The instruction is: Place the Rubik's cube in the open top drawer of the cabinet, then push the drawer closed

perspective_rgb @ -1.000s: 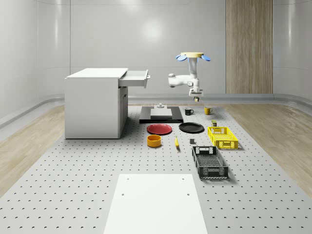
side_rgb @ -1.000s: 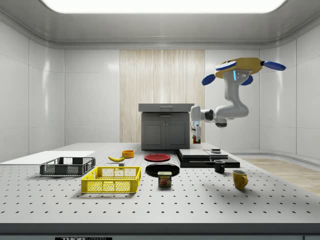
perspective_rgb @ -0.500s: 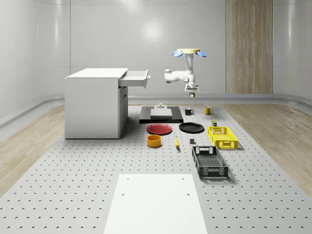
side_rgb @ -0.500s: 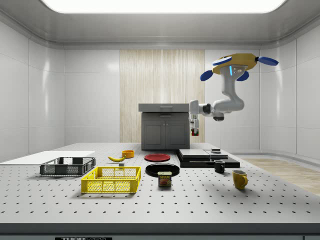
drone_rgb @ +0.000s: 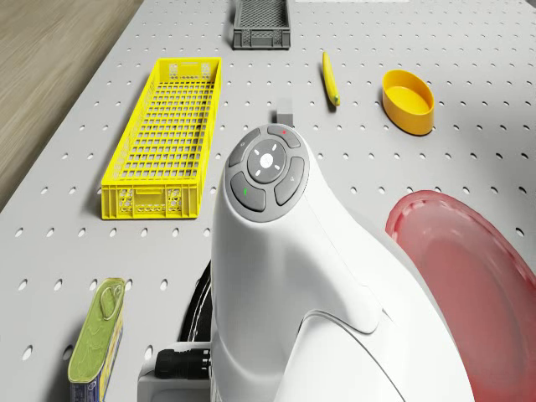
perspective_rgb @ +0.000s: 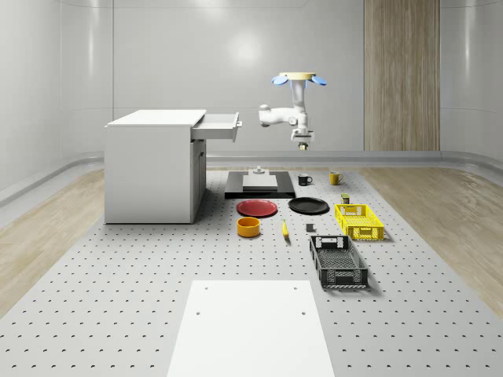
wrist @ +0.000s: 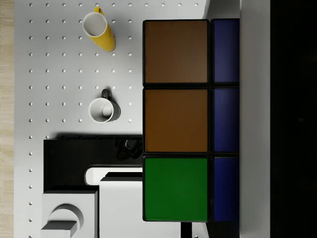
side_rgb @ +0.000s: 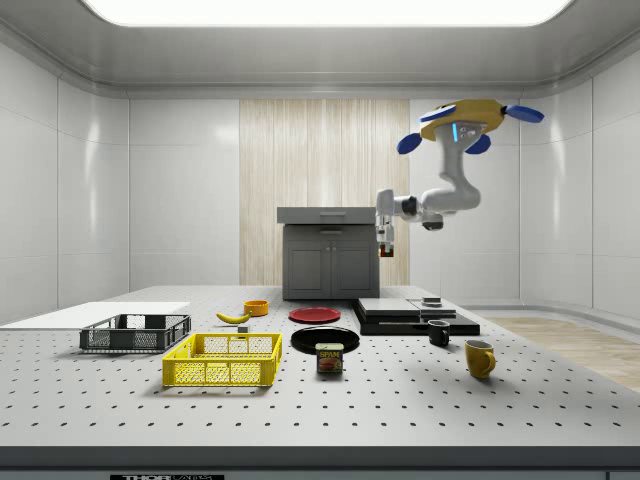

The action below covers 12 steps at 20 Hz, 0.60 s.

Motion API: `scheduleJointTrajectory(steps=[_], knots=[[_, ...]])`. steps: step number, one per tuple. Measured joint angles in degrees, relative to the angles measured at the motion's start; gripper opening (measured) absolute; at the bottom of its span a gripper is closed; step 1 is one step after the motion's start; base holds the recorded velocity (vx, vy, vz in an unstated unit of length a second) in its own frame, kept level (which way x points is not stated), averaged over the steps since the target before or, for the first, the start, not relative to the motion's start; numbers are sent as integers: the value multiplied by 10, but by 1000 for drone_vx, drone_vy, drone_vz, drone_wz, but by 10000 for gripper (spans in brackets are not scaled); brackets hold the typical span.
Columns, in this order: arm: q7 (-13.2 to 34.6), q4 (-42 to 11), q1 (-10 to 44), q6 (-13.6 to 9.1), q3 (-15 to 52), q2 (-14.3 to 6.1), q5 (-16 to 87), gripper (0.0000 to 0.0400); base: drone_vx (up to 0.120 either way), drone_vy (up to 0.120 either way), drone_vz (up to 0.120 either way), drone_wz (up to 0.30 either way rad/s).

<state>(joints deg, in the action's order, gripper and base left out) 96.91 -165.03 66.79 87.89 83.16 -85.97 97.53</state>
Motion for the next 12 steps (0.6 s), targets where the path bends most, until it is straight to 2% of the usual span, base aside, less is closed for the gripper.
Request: scheduleJointTrajectory(steps=[12], knots=[[1,0,2,13,2,-13,-5,325,0,-120,120,0]])
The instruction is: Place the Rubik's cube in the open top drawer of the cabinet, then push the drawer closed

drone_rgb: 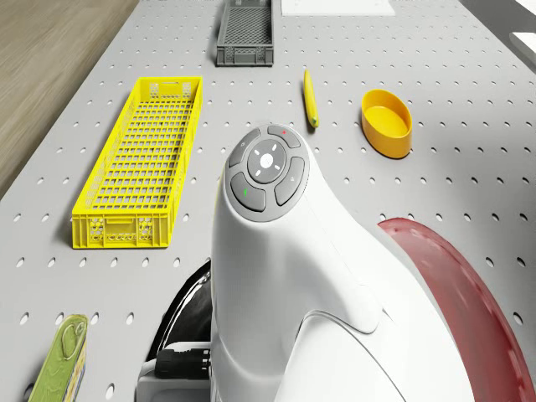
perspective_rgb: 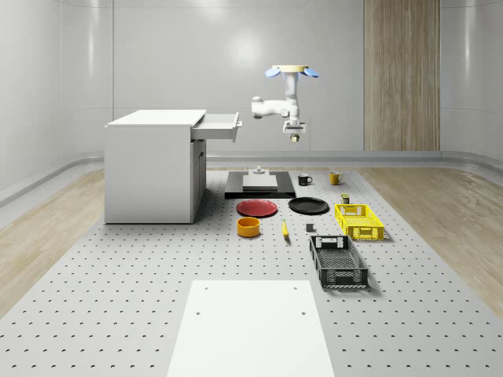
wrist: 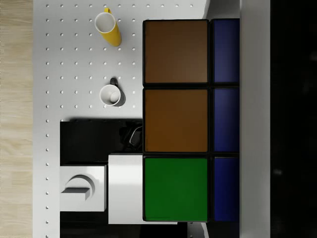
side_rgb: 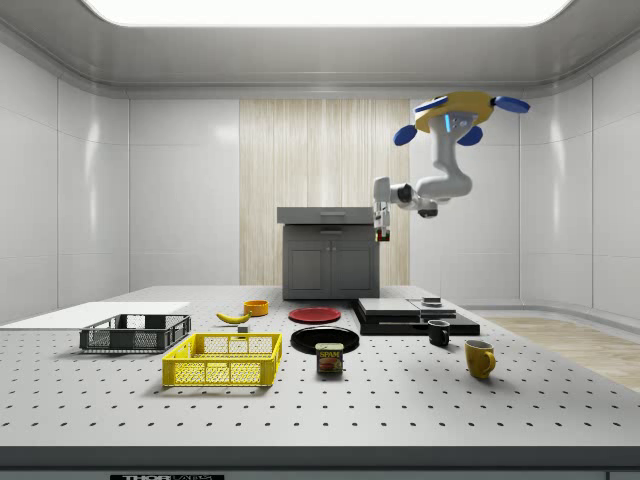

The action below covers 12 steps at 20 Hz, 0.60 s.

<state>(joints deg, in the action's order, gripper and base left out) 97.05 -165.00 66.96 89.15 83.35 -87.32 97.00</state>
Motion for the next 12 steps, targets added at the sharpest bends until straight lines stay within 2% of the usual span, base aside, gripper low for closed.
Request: scheduleJointTrajectory(steps=[12], knots=[[1,0,1,10,2,-11,-4,325,0,-120,120,0]])
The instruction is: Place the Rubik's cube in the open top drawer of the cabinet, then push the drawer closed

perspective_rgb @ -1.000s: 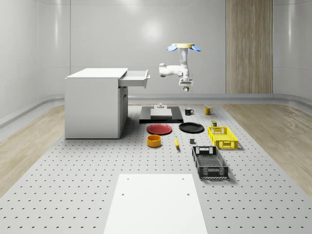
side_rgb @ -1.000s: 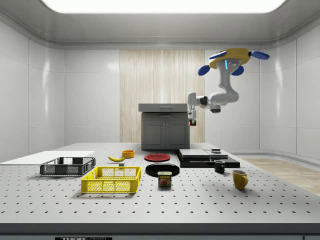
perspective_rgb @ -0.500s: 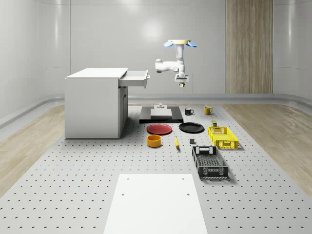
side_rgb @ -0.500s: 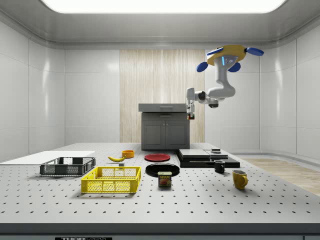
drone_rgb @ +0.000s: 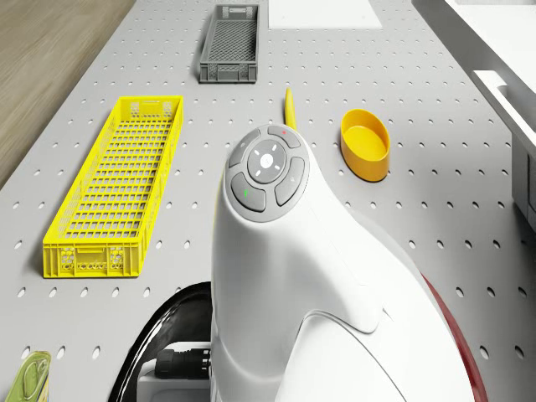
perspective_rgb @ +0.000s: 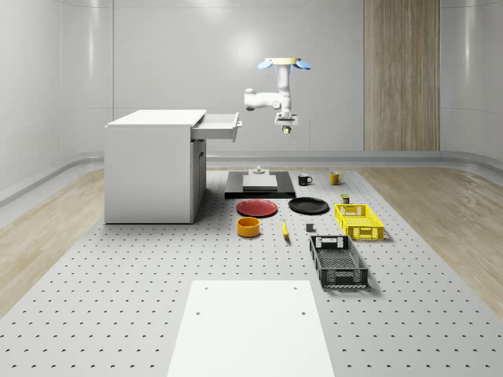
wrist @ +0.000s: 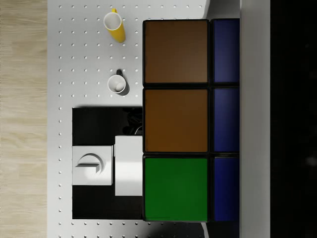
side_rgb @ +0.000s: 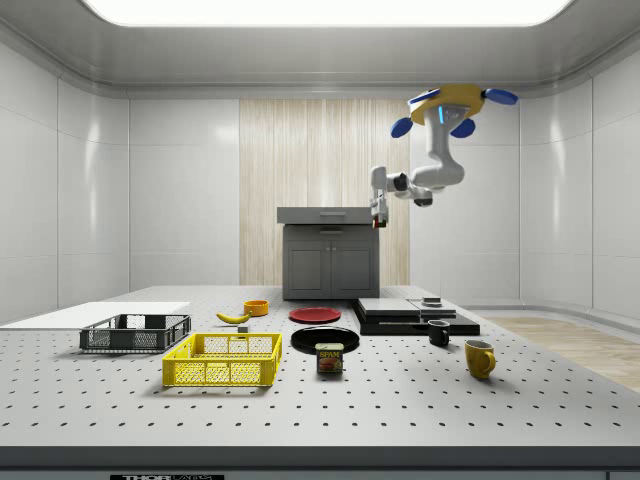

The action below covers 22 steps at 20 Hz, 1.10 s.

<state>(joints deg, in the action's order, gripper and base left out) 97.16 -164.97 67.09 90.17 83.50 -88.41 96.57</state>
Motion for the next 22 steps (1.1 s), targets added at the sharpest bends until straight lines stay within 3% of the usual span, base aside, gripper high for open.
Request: scheduleJointTrajectory(steps=[22], knots=[[1,0,2,13,2,-14,-6,325,0,-120,120,0]])
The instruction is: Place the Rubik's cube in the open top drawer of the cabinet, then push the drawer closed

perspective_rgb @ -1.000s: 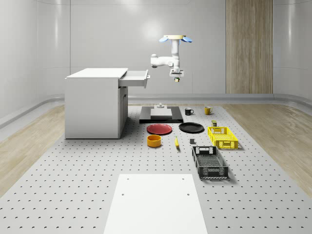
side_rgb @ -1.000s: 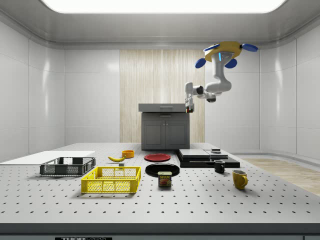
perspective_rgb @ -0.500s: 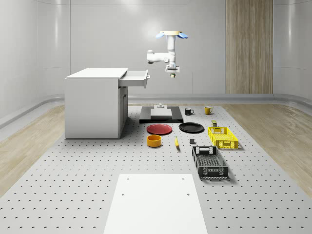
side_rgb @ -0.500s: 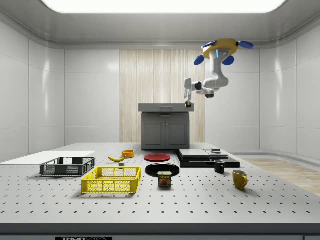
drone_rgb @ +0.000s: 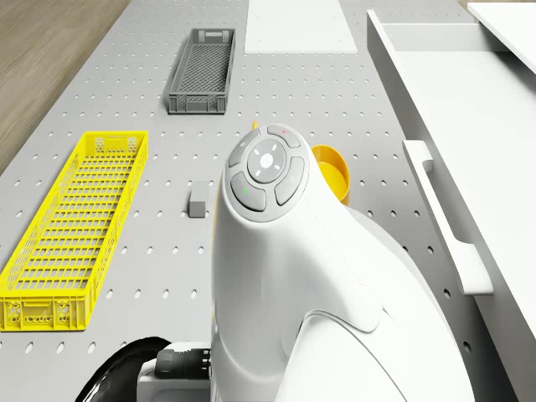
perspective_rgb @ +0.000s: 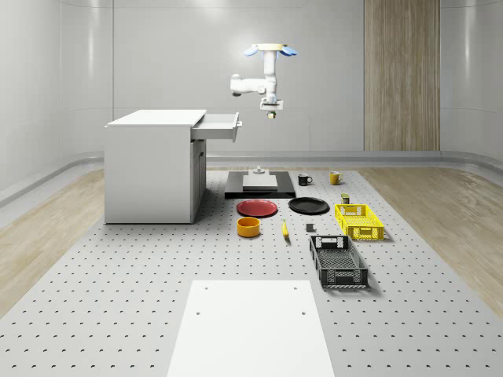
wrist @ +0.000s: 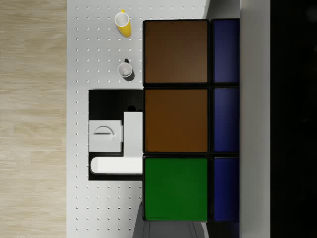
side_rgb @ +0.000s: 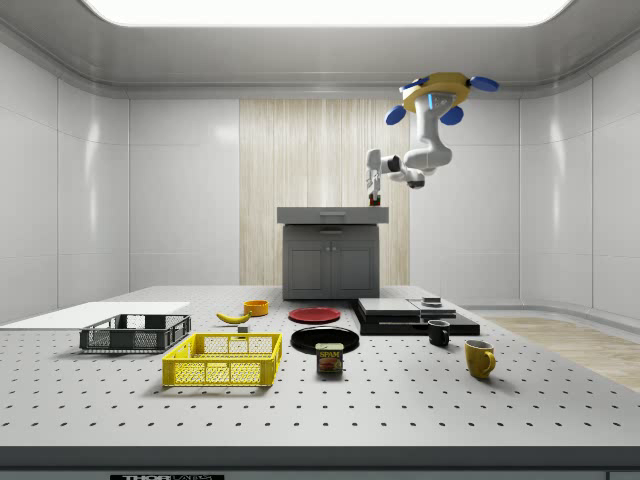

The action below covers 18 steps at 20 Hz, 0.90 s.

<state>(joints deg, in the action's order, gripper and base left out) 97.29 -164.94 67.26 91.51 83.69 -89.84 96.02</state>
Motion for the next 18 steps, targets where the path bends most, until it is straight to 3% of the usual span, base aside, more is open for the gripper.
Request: scheduleJointTrajectory(steps=[4,18], knots=[[0,0,0,2,0,-2,-1,325,0,-120,120,0],[1,0,1,7,1,-7,-3,325,0,-120,0,0]])
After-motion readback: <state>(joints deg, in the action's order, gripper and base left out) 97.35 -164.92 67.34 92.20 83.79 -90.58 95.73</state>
